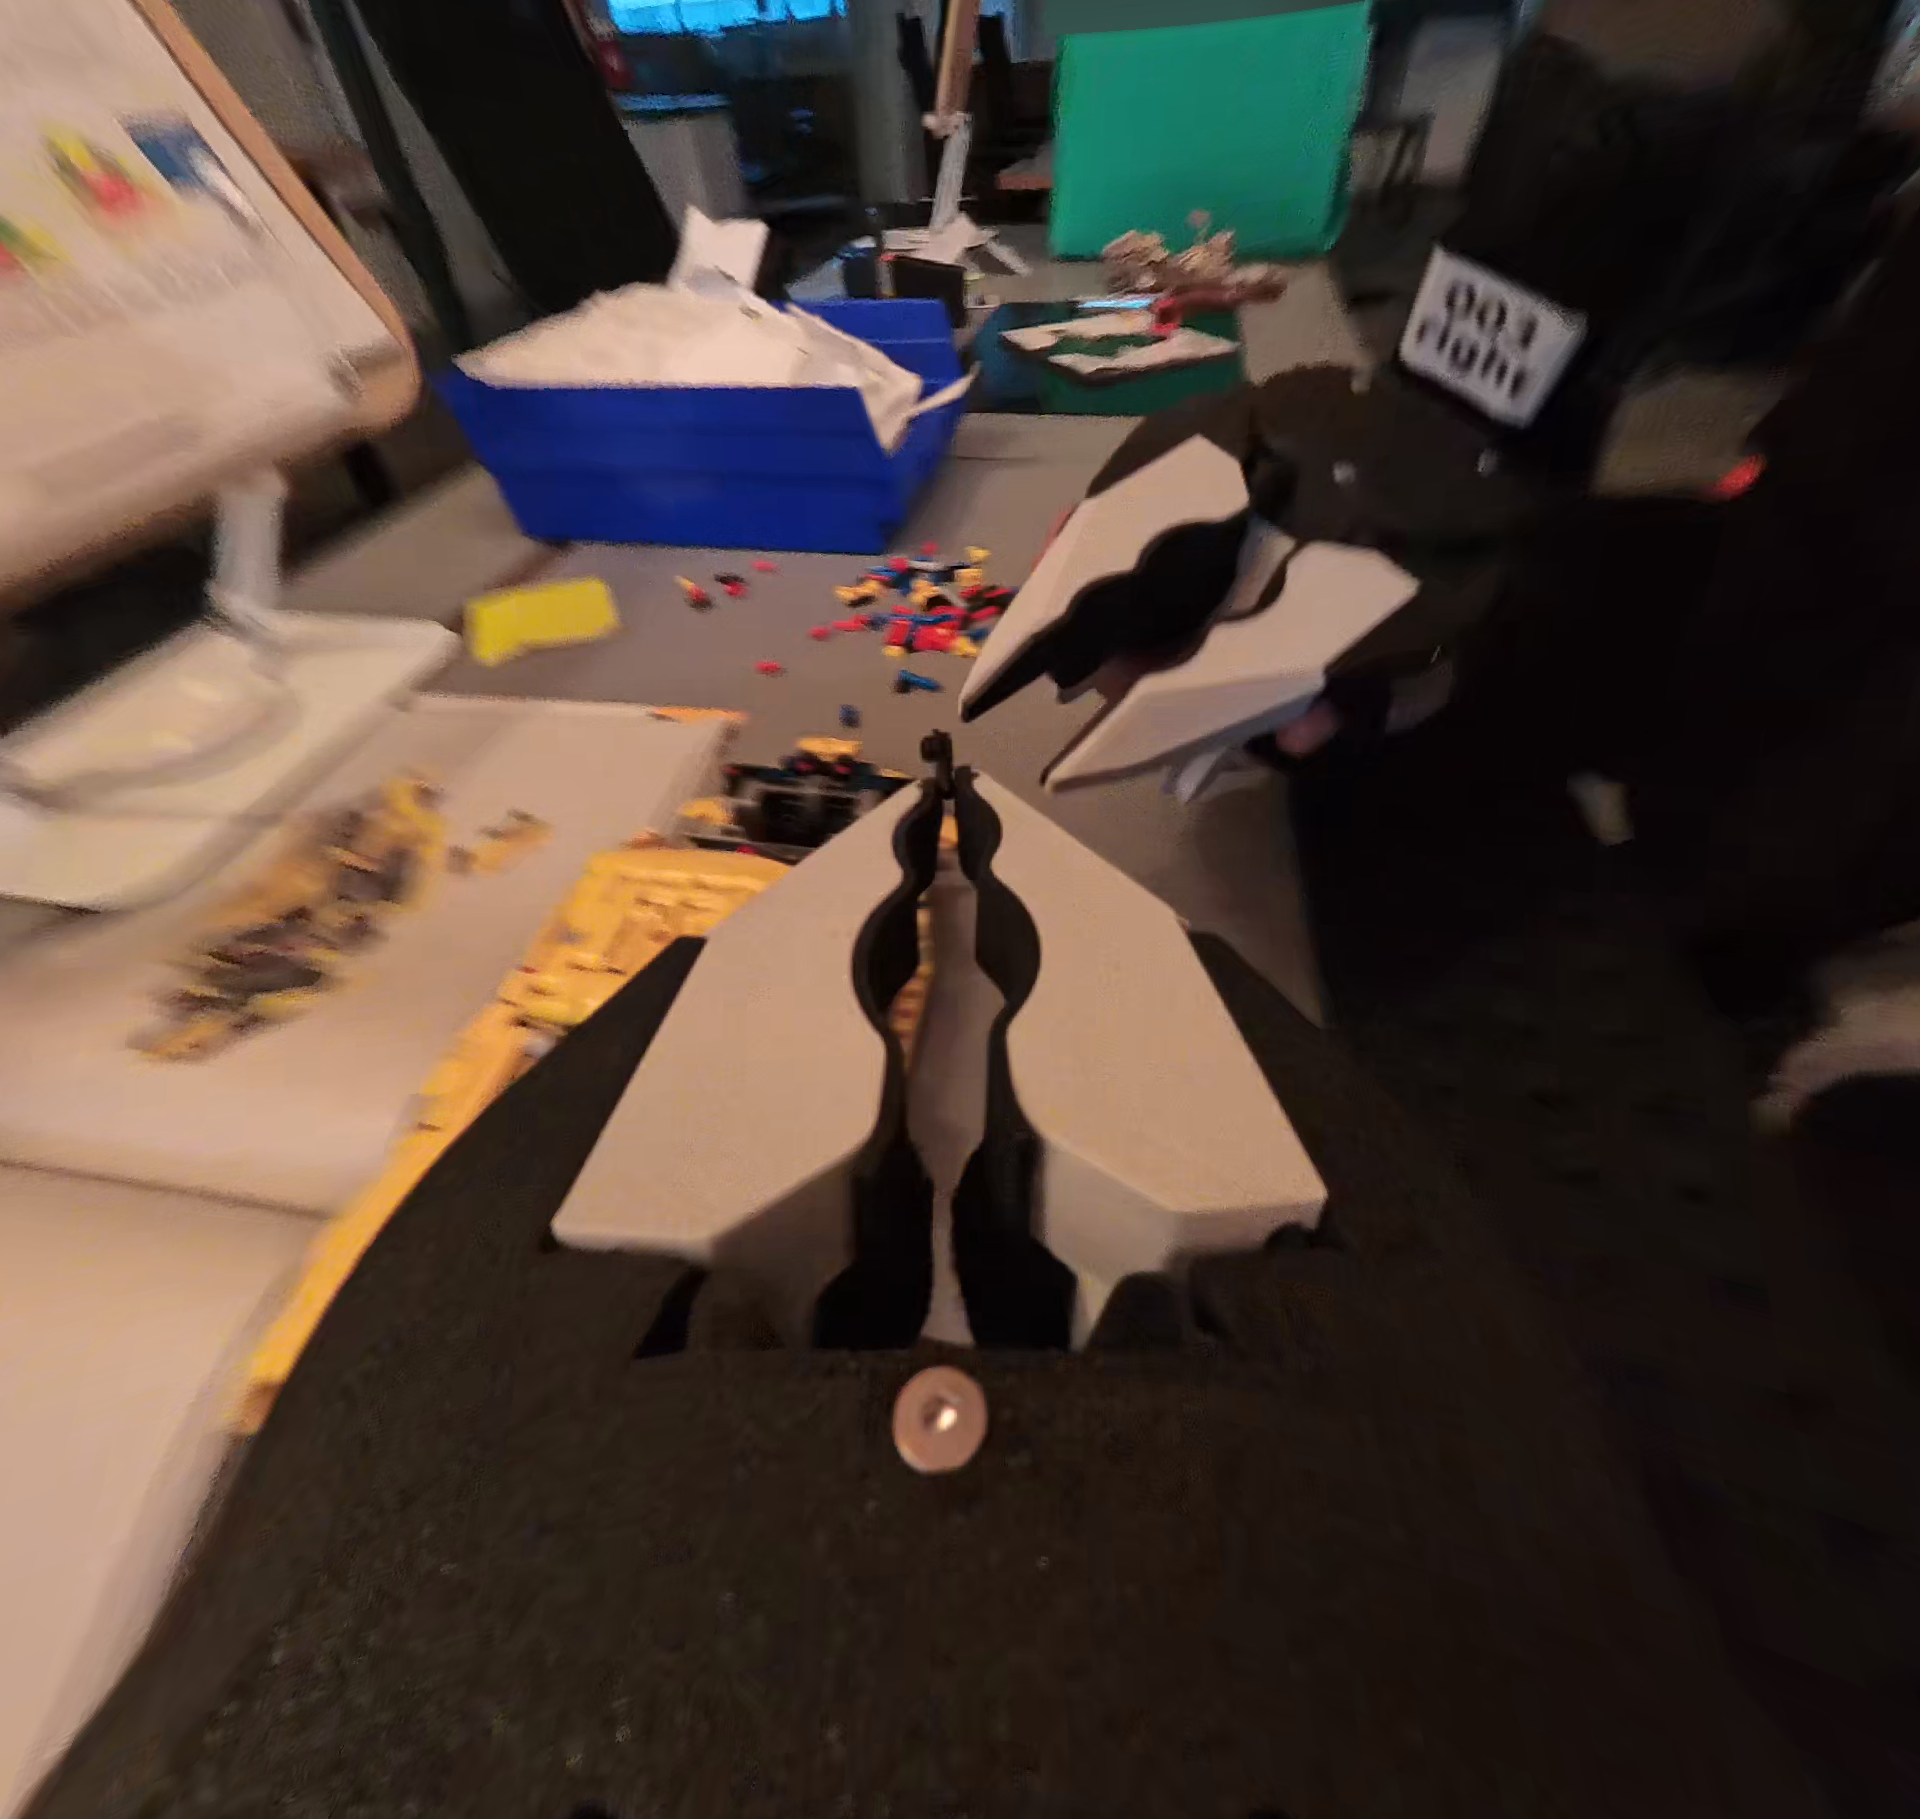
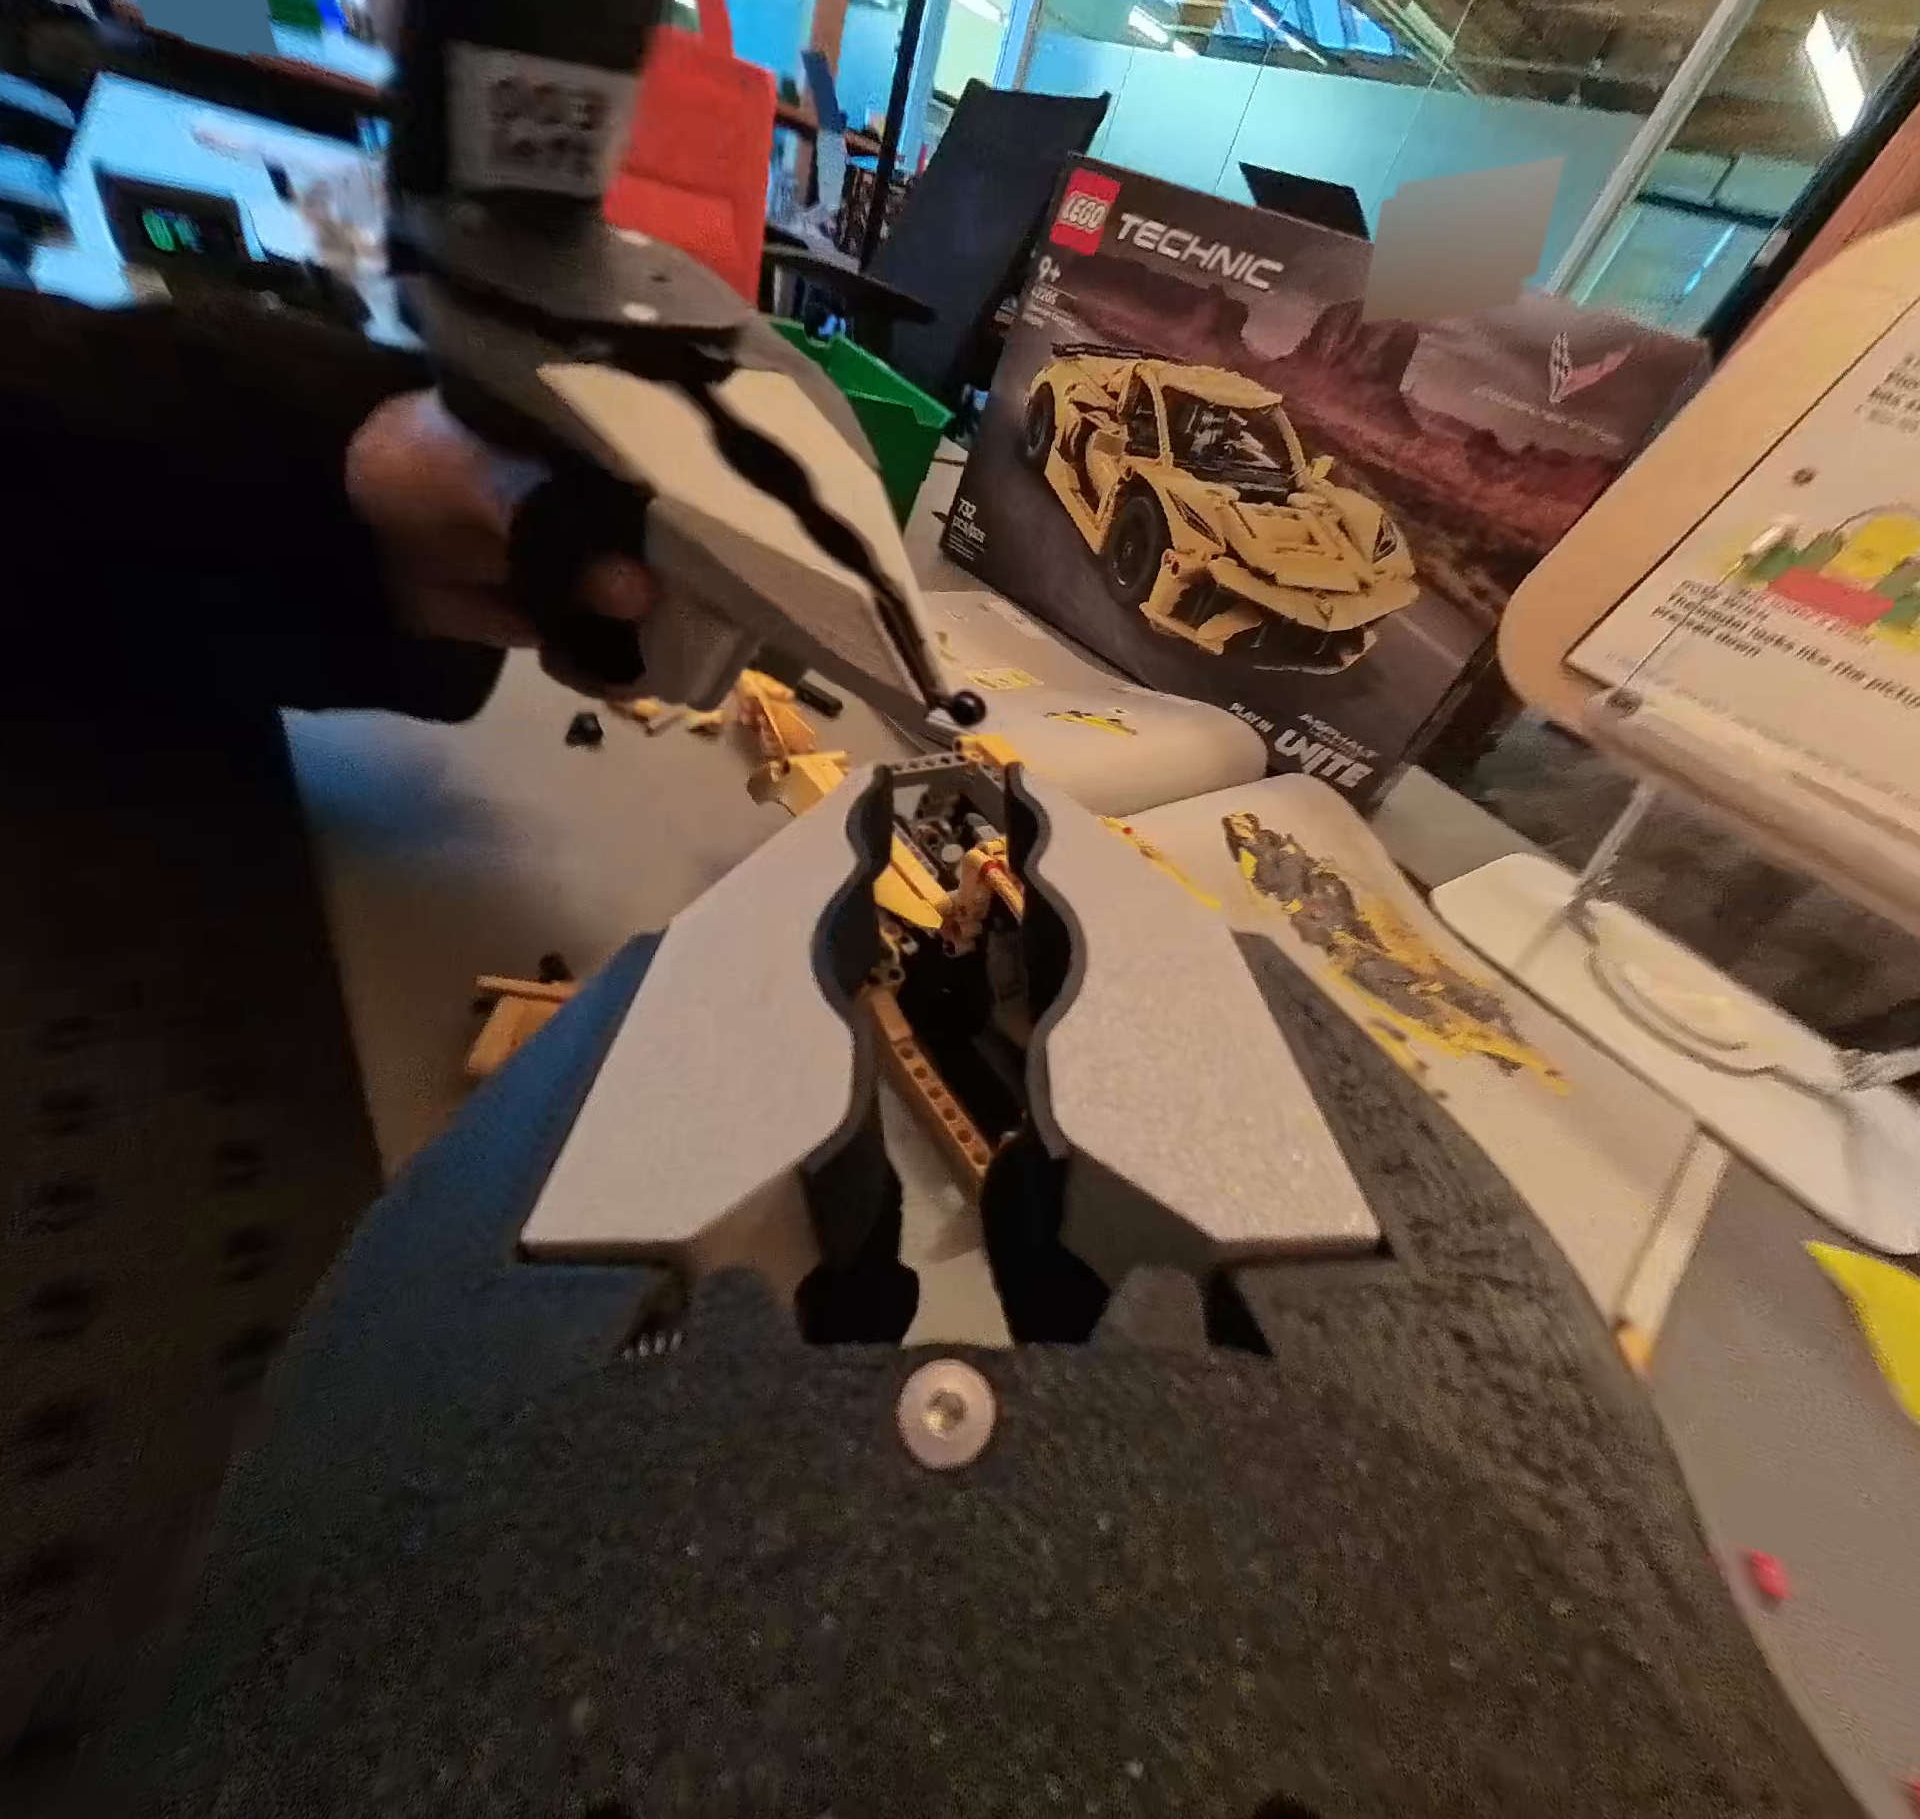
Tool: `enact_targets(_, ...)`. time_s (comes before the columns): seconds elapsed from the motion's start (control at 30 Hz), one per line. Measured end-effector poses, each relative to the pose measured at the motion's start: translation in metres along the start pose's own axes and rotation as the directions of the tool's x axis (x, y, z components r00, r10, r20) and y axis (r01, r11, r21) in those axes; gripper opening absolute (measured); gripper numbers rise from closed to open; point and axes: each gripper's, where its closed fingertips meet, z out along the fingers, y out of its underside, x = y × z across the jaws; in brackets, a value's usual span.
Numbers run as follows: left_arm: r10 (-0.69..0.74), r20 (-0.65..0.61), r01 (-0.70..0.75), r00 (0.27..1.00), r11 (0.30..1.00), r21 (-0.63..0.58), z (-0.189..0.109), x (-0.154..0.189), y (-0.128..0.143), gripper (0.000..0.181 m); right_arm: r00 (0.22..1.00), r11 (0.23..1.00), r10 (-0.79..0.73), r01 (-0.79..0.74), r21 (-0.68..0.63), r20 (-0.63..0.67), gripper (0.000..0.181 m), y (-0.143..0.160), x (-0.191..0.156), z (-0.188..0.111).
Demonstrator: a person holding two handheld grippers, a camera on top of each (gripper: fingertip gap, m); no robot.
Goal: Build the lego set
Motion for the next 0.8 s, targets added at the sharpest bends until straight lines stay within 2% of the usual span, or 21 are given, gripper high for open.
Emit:
enact_targets(0.07, 0.161, 0.062, -0.162, 0.985, 0.987, 0.007, -0.001, 0.002, -0.004, 0.001, 0.992, 0.993, 0.118, -0.119, 0.02, 0.033, 0.02, -0.002, 0.005, -0.002)
enact_targets(0.2, 0.309, 0.08, -0.307, 0.948, 0.951, -0.033, 0.004, 0.008, 0.001, 0.002, 0.957, 0.959, 0.272, -0.279, 0.056, 0.101, 0.019, -0.007, 0.01, -0.006)
enact_targets(0.37, 0.324, 0.069, -0.322, 0.944, 0.946, -0.043, 0.005, 0.01, 0.004, 0.002, 0.917, 0.925, 0.364, -0.377, 0.057, 0.163, 0.017, -0.007, 0.009, -0.007)
enact_targets(0.6, 0.222, 0.097, -0.22, 0.97, 0.975, -0.029, -0.006, -0.003, 0.0, 0.002, 0.894, 0.907, 0.409, -0.42, 0.028, 0.183, 0.016, -0.002, 0.009, -0.005)
enact_targets(0.7, 0.053, 0.164, -0.059, 0.985, 0.998, 0.036, -0.03, -0.035, -0.009, 0.002, 0.887, 0.9, 0.423, -0.434, 0.024, 0.184, 0.014, -0.001, 0.009, -0.005)
enact_targets(0.8, -0.172, 0.231, 0.134, 0.958, 0.976, 0.169, -0.062, -0.073, -0.015, 0.002, 0.881, 0.895, 0.436, -0.446, 0.017, 0.182, 0.013, 0.0, 0.01, -0.004)
